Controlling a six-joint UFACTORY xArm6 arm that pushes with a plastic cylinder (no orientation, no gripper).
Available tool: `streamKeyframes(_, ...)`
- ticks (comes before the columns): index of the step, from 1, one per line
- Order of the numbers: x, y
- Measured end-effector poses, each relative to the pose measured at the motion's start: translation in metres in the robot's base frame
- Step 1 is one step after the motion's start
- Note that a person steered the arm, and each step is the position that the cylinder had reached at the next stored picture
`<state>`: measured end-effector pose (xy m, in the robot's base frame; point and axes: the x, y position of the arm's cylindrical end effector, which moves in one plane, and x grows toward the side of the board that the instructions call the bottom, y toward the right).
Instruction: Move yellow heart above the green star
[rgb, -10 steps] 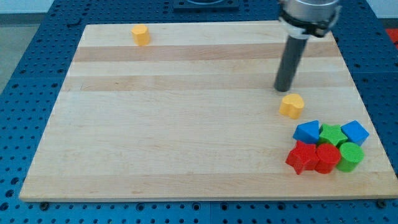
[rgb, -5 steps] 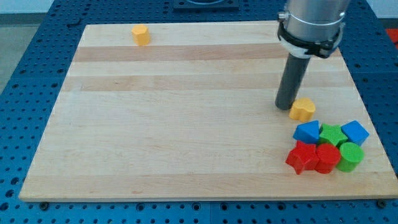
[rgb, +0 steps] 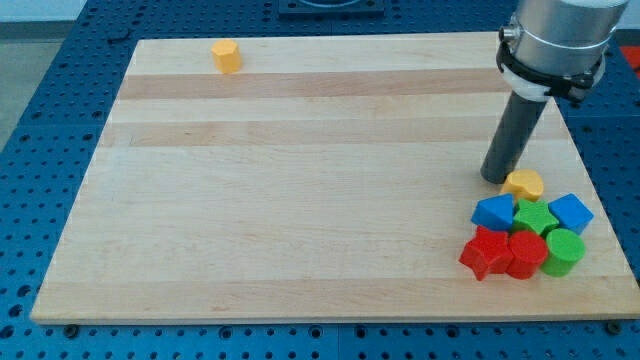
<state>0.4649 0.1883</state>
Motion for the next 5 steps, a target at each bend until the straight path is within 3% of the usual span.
streamKeyframes(5,-0.003,-0.006)
